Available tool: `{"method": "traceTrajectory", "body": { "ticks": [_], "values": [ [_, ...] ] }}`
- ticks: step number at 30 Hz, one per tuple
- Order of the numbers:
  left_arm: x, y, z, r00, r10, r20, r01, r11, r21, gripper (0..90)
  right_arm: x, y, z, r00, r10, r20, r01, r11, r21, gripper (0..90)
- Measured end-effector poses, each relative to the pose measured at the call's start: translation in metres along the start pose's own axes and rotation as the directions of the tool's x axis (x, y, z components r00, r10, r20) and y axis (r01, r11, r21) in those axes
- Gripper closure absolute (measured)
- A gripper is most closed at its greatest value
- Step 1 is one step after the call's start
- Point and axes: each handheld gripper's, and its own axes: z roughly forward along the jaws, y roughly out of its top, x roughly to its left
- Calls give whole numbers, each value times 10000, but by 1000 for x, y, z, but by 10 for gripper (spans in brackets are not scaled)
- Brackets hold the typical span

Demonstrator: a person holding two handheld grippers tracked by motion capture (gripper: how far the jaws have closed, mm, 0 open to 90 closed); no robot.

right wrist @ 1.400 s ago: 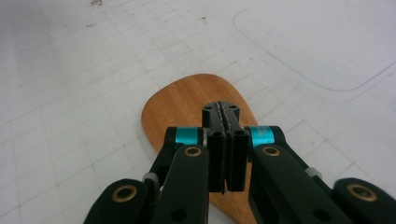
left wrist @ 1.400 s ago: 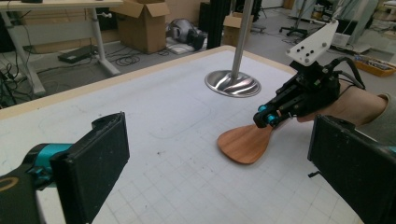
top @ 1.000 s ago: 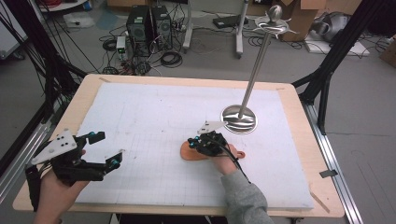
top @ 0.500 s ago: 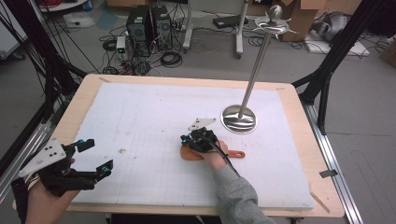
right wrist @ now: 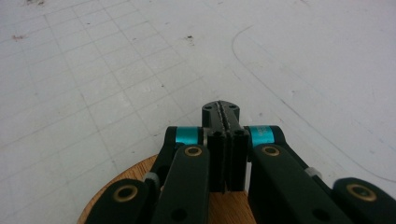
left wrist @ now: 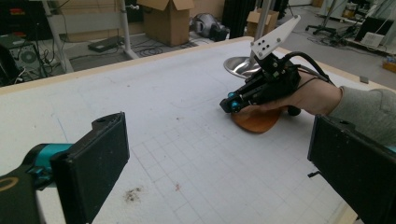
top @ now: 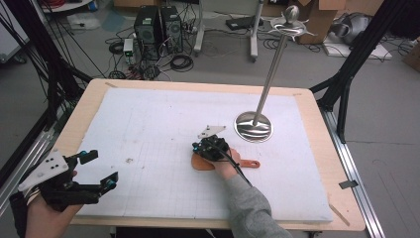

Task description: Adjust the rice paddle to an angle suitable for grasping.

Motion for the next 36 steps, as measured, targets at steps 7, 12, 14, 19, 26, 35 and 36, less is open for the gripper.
{"method": "traceTrajectory", "body": {
  "ticks": [7, 12, 14, 19, 26, 35, 36],
  "values": [
    [0, 0, 0, 10000, -6, -2, 6, 10000, 2, 58, 3, 0, 2, 9998, -177, 8, 177, 9997, 173, 898],
    [1, 0, 0, 10000, -2, -29, 2, 10000, 37, 58, 2, 0, 2, 9998, -178, 109, 175, 9997, 194, 898],
    [0, 0, 1, 10000, -10, -33, 10, 10000, 28, 59, 2, 0, 2, 9998, -186, 93, 184, 9996, 221, 898],
    [0, 0, 2, 10000, 27, 20, -27, 10000, 70, 59, 1, 0, 1, 10000, -61, -61, 63, 9995, 302, 899],
    [1, 1, 4, 10000, -2, 74, 2, 10000, 36, 58, 3, 0, -3, 9996, -136, -256, 150, 9982, 573, 899],
    [3, 4, 10, 9997, -15, 226, 16, 10000, -33, 59, 7, -1, -10, 9977, -196, -648, 259, 9948, 983, 899],
    [3, 4, 10, 9997, -15, 226, 16, 10000, -33, 58, 7, -1, -10, 9977, -196, -648, 259, 9948, 983, 899]
  ]
}}
